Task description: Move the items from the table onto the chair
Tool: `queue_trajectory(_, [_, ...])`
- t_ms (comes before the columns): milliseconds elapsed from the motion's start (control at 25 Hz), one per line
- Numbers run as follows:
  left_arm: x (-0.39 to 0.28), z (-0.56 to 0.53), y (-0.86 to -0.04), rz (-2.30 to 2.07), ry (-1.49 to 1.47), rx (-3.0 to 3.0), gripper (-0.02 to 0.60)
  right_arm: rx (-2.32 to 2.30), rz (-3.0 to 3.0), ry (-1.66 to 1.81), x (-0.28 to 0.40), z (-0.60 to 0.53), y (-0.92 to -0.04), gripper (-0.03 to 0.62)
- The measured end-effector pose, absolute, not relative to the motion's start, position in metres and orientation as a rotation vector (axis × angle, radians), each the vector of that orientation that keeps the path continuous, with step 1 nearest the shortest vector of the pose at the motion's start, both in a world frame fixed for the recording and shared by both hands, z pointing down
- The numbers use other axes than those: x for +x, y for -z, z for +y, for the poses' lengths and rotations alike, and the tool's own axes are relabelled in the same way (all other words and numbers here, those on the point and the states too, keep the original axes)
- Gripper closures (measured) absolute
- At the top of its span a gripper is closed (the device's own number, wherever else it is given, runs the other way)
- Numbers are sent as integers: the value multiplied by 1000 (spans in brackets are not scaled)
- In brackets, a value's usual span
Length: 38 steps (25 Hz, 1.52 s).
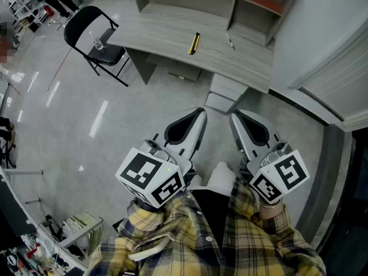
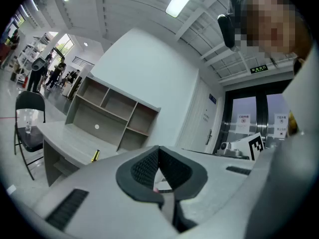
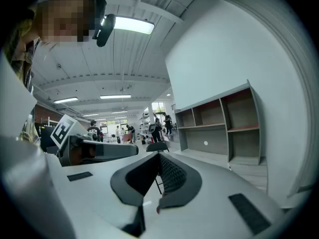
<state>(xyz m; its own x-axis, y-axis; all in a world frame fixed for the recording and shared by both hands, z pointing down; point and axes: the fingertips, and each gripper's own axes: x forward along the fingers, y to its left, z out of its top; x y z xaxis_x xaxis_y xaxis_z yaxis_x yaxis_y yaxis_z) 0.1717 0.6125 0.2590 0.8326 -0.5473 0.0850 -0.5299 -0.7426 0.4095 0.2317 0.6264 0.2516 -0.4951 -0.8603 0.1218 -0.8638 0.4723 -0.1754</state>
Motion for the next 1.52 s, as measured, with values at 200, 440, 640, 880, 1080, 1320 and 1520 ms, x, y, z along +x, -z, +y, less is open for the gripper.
queue_trajectory(200, [162,606,-267,-792,53,2585,577,1593,-2663,-331,224,622,-258,577])
queue_trajectory(440, [156,598,-270,-818,39,2576,577,1636,-2628,-378,231,621,-262,577])
queue_trajectory(640, [154,585,-285,-843,15,2543,577,1642,-2606,-439,238,608,-277,577])
queue_trajectory(880, [158,544,-296,-890,-2,2519,577,1594,-2627,-475,245,566,-291,577])
queue_trajectory(1080, [167,495,-296,-928,-23,2511,577,1534,-2656,-498,250,510,-292,577])
queue_trajectory(1320, [200,411,-274,-970,-10,2534,577,1494,-2720,-462,279,426,-272,577])
queue_trajectory(1520, [227,364,-263,-1009,-4,2536,577,1517,-2755,-439,318,379,-257,577])
